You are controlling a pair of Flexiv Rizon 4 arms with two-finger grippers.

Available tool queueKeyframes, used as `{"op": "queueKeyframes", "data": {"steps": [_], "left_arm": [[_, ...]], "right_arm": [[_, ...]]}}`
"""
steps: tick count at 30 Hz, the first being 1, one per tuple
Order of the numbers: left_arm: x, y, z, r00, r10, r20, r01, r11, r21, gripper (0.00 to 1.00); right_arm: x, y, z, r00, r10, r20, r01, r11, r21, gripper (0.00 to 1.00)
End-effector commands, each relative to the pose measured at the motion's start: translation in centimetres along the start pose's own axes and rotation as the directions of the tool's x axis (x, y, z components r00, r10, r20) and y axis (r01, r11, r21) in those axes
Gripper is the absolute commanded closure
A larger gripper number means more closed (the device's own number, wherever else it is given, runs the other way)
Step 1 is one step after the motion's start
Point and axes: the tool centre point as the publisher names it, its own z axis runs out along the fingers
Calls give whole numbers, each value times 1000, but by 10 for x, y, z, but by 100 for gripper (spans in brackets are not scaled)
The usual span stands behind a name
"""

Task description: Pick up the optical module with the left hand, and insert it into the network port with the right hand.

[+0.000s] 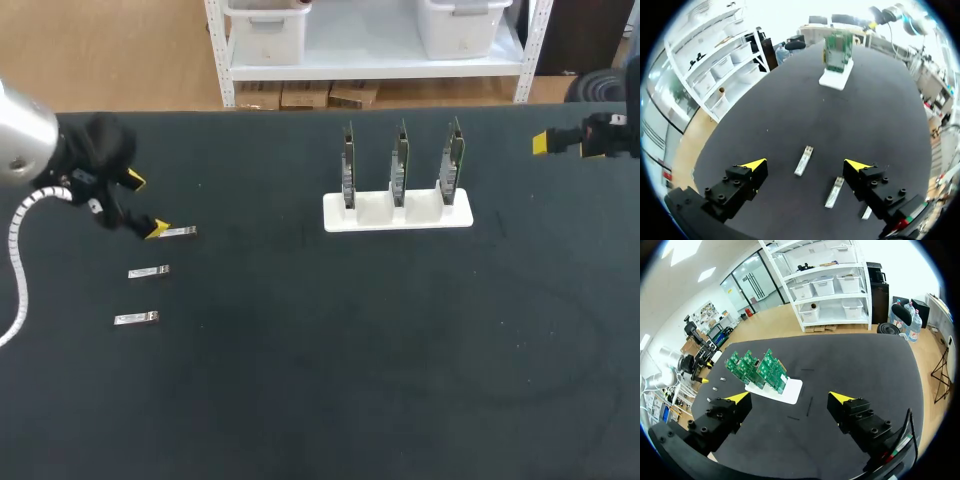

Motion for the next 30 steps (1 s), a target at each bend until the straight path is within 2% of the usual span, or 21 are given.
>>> {"op": "queueKeyframes", "data": {"steps": [1,3,6,12,17,22,30], "left_arm": [[-3,-3,2,982,76,-174,-87,995,-55,0],[-1,-4,4,969,95,-229,-119,988,-94,0],[-1,-6,8,948,141,-285,-178,978,-110,0],[-3,-13,16,911,234,-340,-273,959,-70,0],[-1,-8,25,900,222,-375,-245,969,-15,0],[1,0,31,896,201,-395,-220,976,-2,0],[2,9,39,884,219,-413,-239,971,5,0]], "right_arm": [[0,1,-1,1000,1,1,-1,1000,4,0],[0,1,-1,1000,1,1,-1,1000,4,0],[0,1,-1,1000,1,1,-1,1000,4,0],[0,1,-1,1000,1,1,-1,1000,4,0],[0,1,-1,1000,1,1,-1,1000,4,0],[0,1,-1,1000,1,1,-1,1000,4,0],[0,1,-1,1000,1,1,-1,1000,4,0]]}}
